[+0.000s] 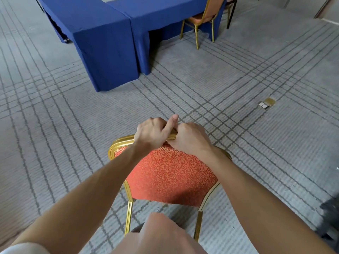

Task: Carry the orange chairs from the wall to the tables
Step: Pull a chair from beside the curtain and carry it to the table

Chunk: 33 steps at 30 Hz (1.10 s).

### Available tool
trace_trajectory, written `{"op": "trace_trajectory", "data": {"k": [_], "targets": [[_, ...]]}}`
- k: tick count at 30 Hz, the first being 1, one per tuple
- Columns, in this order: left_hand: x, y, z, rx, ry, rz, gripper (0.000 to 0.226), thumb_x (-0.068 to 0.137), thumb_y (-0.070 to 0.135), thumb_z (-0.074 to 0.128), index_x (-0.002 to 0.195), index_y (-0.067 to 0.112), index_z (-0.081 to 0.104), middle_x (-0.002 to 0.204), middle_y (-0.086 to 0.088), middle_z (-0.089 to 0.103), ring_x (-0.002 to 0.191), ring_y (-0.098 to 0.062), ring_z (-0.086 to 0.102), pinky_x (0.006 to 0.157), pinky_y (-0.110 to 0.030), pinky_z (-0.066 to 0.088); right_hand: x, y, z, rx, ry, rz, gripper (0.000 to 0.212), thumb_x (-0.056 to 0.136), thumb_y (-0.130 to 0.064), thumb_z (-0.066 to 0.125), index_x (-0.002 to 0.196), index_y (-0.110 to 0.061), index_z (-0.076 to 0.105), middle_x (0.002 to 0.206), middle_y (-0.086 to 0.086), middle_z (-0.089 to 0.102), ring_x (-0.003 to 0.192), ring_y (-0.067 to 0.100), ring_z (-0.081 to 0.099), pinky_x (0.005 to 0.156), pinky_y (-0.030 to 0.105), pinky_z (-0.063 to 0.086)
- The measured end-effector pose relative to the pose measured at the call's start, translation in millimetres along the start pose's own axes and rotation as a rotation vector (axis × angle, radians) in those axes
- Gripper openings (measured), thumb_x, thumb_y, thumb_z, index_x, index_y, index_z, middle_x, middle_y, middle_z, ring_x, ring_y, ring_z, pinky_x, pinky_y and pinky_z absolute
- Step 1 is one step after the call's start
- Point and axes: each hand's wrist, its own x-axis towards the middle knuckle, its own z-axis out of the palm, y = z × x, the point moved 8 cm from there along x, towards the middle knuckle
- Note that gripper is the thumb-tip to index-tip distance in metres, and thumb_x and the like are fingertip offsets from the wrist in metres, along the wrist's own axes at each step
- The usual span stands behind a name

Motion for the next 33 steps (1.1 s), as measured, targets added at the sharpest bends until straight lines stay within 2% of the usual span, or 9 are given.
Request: {"op": "trace_trajectory", "data": {"k": [3,8,12,14,18,20,25,30,33], "targets": [[34,-5,2,0.023,-0.023,0.024,0.084,0.087,0.079,0.007,0.064,0.017,0.060,0.063,-0.002,0.059,0.066,-0.021,0.056,0.065,-0.035,0.034,30,12,-9,0.037,0.003,0.006,0.033,0.090,-0.050,0.057,0.093,-0.017,0.061,0.093,0.008,0.066,0.086,0.030,0.063,0.074,0.036,0.051],[98,-9,14,0.136,-0.063,0.135,0.097,0.084,0.080,-0.004,0.099,0.019,0.071,0.078,-0.003,0.062,0.075,-0.024,0.056,0.068,-0.035,0.034,88,38,-25,0.080,0.002,0.007,0.033,0.087,-0.051,0.060,0.096,-0.019,0.062,0.093,0.005,0.066,0.087,0.029,0.062,0.076,0.035,0.051],[162,-2,26,0.241,-0.108,0.170,0.048,0.105,0.047,0.017,0.127,0.027,0.054,0.101,-0.007,0.065,0.093,-0.030,0.061,0.072,-0.042,0.044,147,71,-36,0.119,-0.048,0.029,0.032,0.085,-0.049,0.064,0.092,-0.018,0.062,0.086,0.003,0.063,0.085,0.028,0.063,0.073,0.034,0.051],[199,3,32,0.302,-0.106,0.209,0.043,0.106,0.037,0.019,0.136,0.023,0.046,0.105,-0.007,0.063,0.093,-0.032,0.061,0.064,-0.039,0.039,182,88,-41,0.153,-0.086,0.040,0.031,0.085,-0.049,0.065,0.093,-0.019,0.062,0.086,0.002,0.062,0.085,0.026,0.063,0.073,0.033,0.052],[267,-3,50,0.277,-0.169,0.209,0.037,0.106,0.029,0.023,0.110,0.012,0.056,0.085,-0.001,0.050,0.083,-0.028,0.060,0.062,-0.036,0.034,238,113,-54,0.056,-0.149,-0.002,0.030,0.090,-0.047,0.060,0.097,-0.017,0.058,0.088,0.004,0.060,0.086,0.029,0.062,0.074,0.035,0.052],[292,5,59,0.272,-0.170,0.248,0.038,0.106,0.027,0.025,0.101,0.009,0.058,0.085,-0.003,0.056,0.081,-0.028,0.062,0.060,-0.034,0.036,258,128,-61,0.003,-0.195,-0.001,0.029,0.091,-0.046,0.060,0.099,-0.018,0.059,0.089,0.005,0.061,0.087,0.029,0.063,0.075,0.035,0.052],[352,51,55,0.331,-0.156,0.414,0.036,0.107,0.026,0.028,0.106,0.008,0.058,0.096,-0.009,0.062,0.086,-0.029,0.063,0.059,-0.035,0.038,293,174,-101,-0.041,-0.180,0.095,0.030,0.089,-0.048,0.062,0.096,-0.018,0.060,0.088,0.004,0.061,0.086,0.029,0.063,0.074,0.035,0.052],[412,84,28,0.312,-0.070,0.462,0.031,0.106,0.026,0.031,0.107,0.010,0.057,0.101,-0.011,0.063,0.093,-0.036,0.062,0.070,-0.047,0.052,323,196,-170,-0.119,-0.088,0.095,0.031,0.088,-0.049,0.060,0.092,-0.018,0.060,0.085,0.003,0.062,0.081,0.028,0.062,0.073,0.035,0.052],[437,90,29,0.263,-0.035,0.460,0.032,0.106,0.028,0.030,0.104,0.011,0.057,0.096,-0.009,0.062,0.091,-0.037,0.061,0.072,-0.045,0.051,339,206,-186,-0.180,-0.059,0.066,0.030,0.087,-0.049,0.060,0.092,-0.019,0.061,0.085,0.002,0.062,0.081,0.027,0.062,0.071,0.034,0.052]]}}
